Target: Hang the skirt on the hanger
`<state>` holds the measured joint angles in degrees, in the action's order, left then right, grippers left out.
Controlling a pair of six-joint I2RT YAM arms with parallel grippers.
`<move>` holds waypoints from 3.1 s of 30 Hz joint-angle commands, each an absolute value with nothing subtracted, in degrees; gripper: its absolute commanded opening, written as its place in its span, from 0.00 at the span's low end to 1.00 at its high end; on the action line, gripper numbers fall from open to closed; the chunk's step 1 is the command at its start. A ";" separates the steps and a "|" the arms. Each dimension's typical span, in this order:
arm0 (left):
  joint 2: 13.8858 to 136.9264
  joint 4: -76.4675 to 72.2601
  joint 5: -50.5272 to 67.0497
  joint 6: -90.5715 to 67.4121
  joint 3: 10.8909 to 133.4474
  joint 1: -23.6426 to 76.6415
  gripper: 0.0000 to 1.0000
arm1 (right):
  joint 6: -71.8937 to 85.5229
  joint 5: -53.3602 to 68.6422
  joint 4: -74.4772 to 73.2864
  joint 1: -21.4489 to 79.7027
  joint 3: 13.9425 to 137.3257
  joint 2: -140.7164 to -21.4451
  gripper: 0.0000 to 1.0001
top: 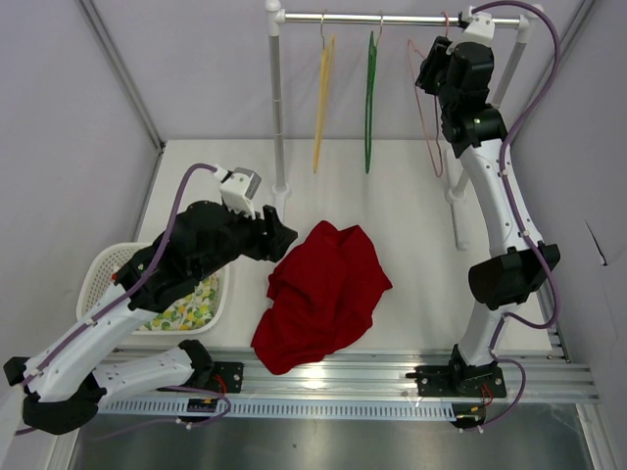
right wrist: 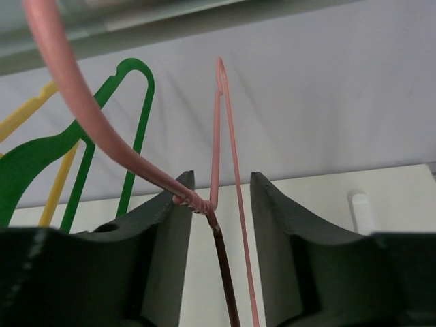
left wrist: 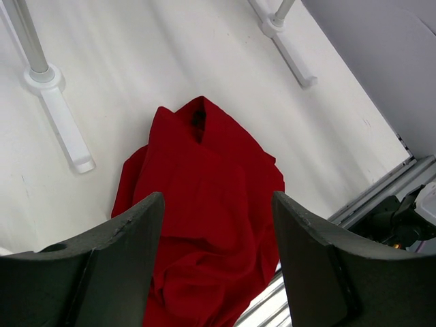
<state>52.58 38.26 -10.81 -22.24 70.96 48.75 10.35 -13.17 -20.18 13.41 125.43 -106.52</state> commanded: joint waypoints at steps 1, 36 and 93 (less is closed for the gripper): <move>52.56 37.53 -9.76 -20.92 71.37 47.90 0.70 | 9.05 -14.41 -16.52 13.54 126.39 -107.14 0.38; 53.17 30.85 -2.38 -19.42 67.50 43.33 0.64 | 6.33 -9.06 -9.84 11.60 111.45 -89.13 0.00; 87.90 37.70 -33.66 -41.75 66.28 63.90 0.35 | 23.12 12.12 -31.20 23.55 59.41 -51.33 0.00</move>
<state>92.47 35.75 -32.64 -39.70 69.06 63.72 24.34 8.12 -34.74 23.40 58.19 -51.11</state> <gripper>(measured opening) 0.382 0.076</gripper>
